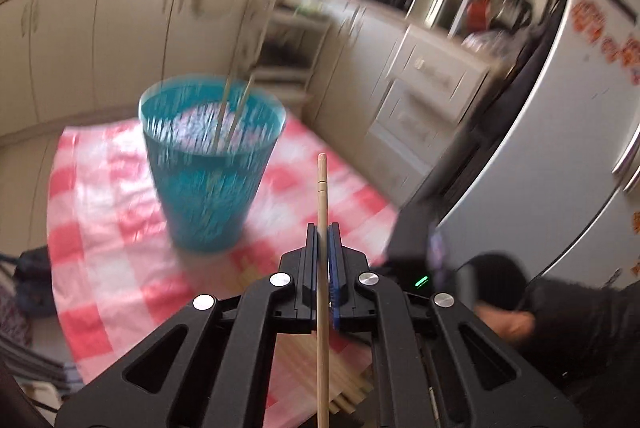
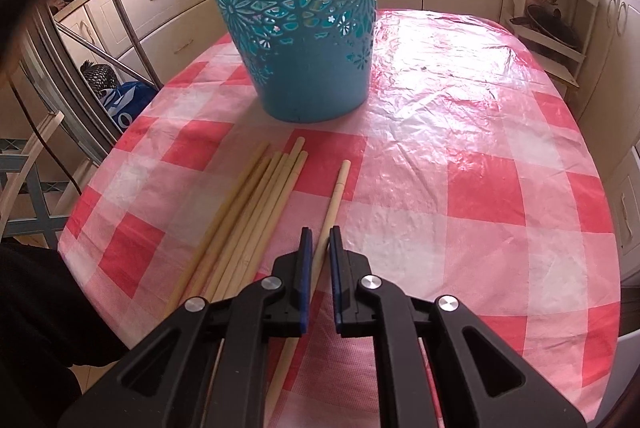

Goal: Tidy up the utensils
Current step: 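Lift the chopstick with the left tool and drop it into the basket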

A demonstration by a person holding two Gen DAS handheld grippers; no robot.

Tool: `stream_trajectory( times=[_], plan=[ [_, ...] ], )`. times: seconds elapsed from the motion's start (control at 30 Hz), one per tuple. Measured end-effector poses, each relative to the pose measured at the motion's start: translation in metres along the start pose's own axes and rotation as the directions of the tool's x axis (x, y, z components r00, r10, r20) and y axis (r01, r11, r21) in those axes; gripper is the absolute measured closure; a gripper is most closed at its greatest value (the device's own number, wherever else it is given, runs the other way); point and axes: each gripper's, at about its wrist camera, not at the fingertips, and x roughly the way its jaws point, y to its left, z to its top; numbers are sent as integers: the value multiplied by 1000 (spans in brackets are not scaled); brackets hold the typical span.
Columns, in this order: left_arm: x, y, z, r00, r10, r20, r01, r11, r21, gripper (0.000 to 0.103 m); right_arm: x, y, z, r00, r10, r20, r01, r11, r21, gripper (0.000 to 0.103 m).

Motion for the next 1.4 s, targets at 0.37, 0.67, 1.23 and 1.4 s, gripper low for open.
stream_trajectory(
  times=[0.37,0.67,1.23,1.4],
  plan=[
    [-40,-22,96,845,202,495,-198,978,-62,98,0,-3,1,1000,19,6,-20,999,25,94],
    [4,7,137,706,394,588,-345,917,-201,98,0,-4,0,1000,20,9,-20,1000,24,94],
    [85,36,115,762,554,335,-534,831,-158,98,4,-2,7,1000,17,-15,-17,1000,18,94],
    [69,42,96,785,554,276,-519,832,-196,80,4,1,6,1000,8,-13,-8,1000,9,94]
  ],
)
